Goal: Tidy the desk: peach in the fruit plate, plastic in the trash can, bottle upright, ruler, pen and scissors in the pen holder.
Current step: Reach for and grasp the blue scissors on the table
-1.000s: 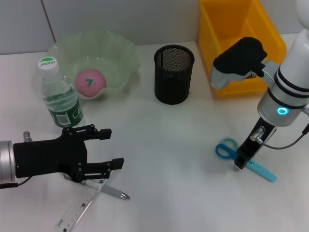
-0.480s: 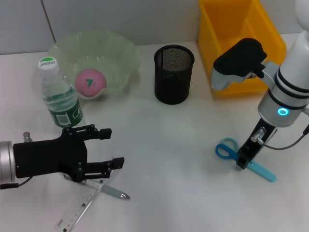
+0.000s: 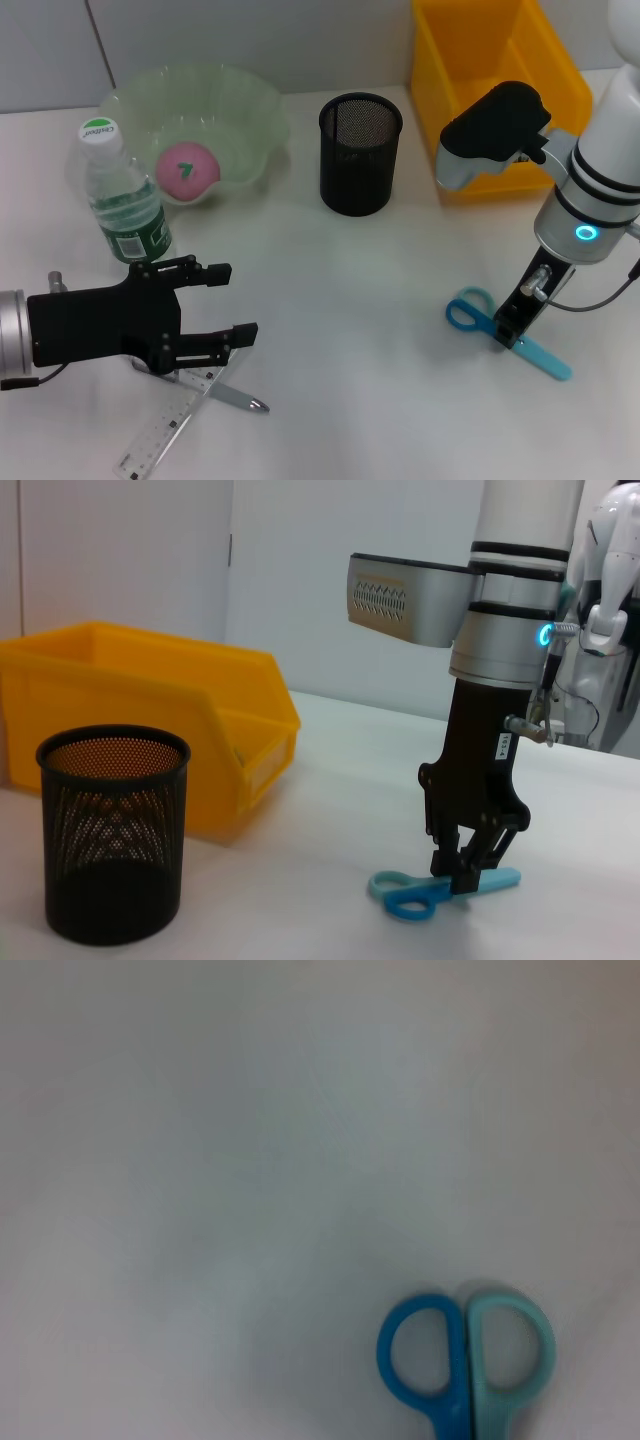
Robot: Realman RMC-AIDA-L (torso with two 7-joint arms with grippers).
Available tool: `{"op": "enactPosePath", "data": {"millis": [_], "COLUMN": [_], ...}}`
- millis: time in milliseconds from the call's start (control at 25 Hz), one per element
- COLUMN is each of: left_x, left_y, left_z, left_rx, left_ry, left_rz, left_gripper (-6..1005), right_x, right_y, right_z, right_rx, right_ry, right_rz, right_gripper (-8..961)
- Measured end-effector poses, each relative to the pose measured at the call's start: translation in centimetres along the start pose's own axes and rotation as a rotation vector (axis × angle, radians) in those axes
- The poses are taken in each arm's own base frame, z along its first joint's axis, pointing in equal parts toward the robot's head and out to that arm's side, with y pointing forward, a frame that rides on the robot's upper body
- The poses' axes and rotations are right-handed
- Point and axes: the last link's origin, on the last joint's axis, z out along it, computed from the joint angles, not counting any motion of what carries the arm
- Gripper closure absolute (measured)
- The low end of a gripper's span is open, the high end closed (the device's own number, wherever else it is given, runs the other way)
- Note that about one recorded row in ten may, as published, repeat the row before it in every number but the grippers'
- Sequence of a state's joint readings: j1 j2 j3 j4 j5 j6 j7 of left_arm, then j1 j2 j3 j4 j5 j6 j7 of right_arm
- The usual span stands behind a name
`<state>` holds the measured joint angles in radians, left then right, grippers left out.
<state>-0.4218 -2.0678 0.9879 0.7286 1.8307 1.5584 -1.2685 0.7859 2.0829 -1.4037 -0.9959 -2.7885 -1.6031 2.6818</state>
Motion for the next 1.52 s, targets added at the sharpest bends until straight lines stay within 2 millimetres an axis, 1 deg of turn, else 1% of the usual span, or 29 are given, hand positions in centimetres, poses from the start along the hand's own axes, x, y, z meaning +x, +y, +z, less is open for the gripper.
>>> {"op": "enactPosePath", "data": {"millis": [200, 440, 640, 920, 1040, 1520], "left_x": [0.1, 0.1, 0.1, 0.1, 0.1, 0.1], "left_y": [0.0, 0.0, 0.0, 0.0, 0.0, 0.0], "left_z": [0.0, 0.0, 0.0, 0.0, 0.0, -0.1], "left_rx": [0.003, 0.004, 0.004, 0.004, 0.004, 0.006], "left_ry": [0.009, 0.009, 0.009, 0.009, 0.009, 0.012], "left_rz": [0.000, -0.001, -0.002, -0.002, -0.002, -0.002], "left_gripper": [199, 199, 199, 199, 199, 200], "right_x": [0.0, -0.2, -0.2, 0.0, 0.0, 0.0], "right_y": [0.0, 0.0, 0.0, 0.2, 0.2, 0.5], "right_z": [-0.1, -0.9, -0.9, -1.1, -1.0, -0.4], "right_rx": [0.001, 0.012, 0.012, 0.005, 0.001, 0.011], "right_ry": [0.000, -0.023, -0.020, -0.011, -0.011, -0.005], "right_rz": [-0.002, -0.009, -0.005, -0.011, -0.011, -0.031], "right_gripper": [755, 760, 814, 701, 497, 495]}}
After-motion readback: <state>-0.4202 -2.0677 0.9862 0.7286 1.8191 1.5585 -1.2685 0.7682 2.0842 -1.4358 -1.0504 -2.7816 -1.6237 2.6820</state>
